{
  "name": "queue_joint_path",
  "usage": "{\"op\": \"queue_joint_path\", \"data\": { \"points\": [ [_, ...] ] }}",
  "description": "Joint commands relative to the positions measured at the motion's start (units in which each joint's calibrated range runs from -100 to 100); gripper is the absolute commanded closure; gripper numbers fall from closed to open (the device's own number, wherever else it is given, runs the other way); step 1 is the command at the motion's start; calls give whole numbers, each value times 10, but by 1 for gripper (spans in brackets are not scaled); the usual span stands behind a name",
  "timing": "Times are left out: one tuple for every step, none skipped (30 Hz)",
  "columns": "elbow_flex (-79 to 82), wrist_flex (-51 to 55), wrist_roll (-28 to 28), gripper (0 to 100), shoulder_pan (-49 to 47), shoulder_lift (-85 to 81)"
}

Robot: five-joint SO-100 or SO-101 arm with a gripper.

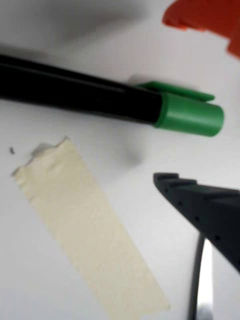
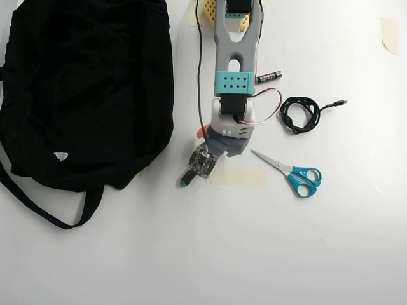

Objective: Put the green marker into the black bag

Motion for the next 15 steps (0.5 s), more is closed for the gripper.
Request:
{"op": "queue_joint_path", "data": {
  "points": [
    [-24,-18,0,64,3,4],
    [-24,-19,0,64,3,6],
    [-25,-22,0,64,3,7],
    [-26,-22,0,64,3,8],
    [-27,-22,0,64,3,8],
    [-27,-22,0,64,3,8],
    [-27,-22,0,64,3,8],
    [-27,-22,1,64,3,8],
    [-27,-22,1,64,3,8],
    [-27,-22,2,64,3,8],
    [-27,-22,2,64,3,8],
    [-27,-22,2,64,3,8],
    [-27,-22,3,64,3,8],
    [-27,-22,3,64,4,8],
    [-27,-22,3,64,6,8]
  ]
}}
